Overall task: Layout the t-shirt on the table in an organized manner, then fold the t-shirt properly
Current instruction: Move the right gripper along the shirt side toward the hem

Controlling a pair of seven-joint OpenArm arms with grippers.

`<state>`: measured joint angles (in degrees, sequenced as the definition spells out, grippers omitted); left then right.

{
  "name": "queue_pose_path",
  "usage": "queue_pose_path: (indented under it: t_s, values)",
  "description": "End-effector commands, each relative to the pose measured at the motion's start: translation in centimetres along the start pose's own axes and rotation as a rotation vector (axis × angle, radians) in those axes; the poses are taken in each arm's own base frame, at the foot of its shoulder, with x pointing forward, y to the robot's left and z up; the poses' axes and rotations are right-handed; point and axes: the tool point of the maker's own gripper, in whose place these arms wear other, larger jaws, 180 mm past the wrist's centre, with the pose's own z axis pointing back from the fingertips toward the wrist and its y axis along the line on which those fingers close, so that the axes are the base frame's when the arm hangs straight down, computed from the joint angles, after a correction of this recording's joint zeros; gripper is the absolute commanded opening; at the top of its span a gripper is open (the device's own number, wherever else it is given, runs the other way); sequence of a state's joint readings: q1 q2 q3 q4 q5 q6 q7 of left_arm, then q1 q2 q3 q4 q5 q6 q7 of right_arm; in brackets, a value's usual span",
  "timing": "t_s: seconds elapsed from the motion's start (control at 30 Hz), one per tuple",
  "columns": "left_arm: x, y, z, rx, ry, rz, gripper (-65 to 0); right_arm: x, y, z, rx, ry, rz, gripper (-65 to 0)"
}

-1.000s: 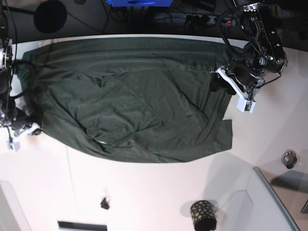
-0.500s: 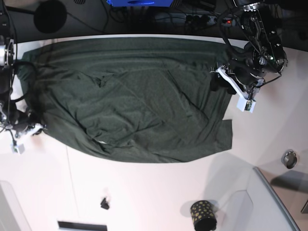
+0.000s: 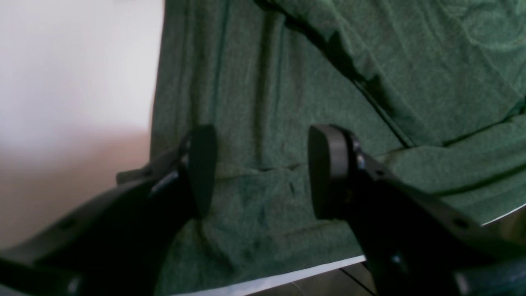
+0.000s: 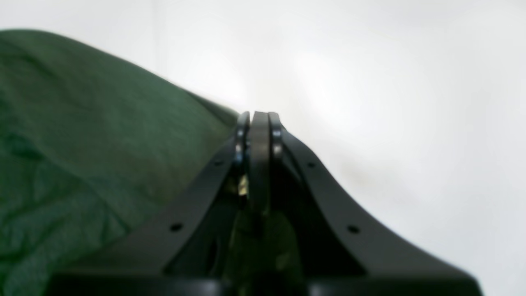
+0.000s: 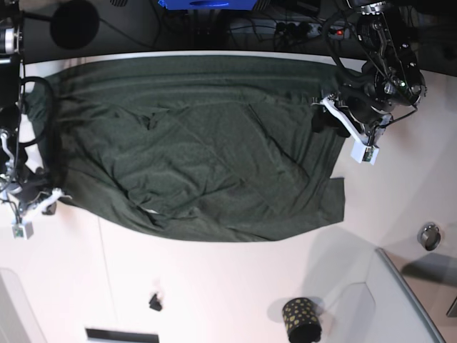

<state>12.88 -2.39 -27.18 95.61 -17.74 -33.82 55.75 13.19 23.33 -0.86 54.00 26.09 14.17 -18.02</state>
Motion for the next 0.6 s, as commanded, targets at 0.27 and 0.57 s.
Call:
queue_pose_path:
  t_s: [0.27,0.57]
  values:
    - [1.1,0.2,0.3,0.002,-0.037,-0.012,-32.1,2.7,-1.3,3.4,-0.031,-0.099,-0.005,-64.2]
    - [0.9,0.2,0.2,0.002,-0.031,-0.010,-32.1,5.0,1.0,0.5,0.015,0.008,0.070,-28.7]
